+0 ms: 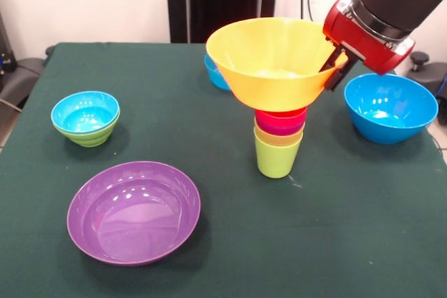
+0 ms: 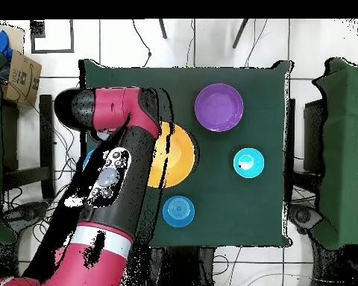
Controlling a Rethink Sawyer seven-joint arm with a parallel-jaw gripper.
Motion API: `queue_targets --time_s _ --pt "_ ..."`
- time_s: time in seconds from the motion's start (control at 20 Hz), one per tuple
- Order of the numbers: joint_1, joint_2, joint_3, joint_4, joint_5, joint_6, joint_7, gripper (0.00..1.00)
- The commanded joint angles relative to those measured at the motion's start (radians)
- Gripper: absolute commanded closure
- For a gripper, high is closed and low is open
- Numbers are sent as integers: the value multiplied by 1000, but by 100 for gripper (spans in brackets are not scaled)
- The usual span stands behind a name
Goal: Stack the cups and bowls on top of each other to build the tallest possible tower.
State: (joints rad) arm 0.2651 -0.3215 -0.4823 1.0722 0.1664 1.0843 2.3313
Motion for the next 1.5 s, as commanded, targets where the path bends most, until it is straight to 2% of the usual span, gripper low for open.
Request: queue_targets --time_s 0.05,0.9,1.5 --pt "0 26 54 21 -23 -57 147 100" --pt "2 30 58 21 -9 -67 150 100" --pt "8 23 58 16 -2 -25 153 100"
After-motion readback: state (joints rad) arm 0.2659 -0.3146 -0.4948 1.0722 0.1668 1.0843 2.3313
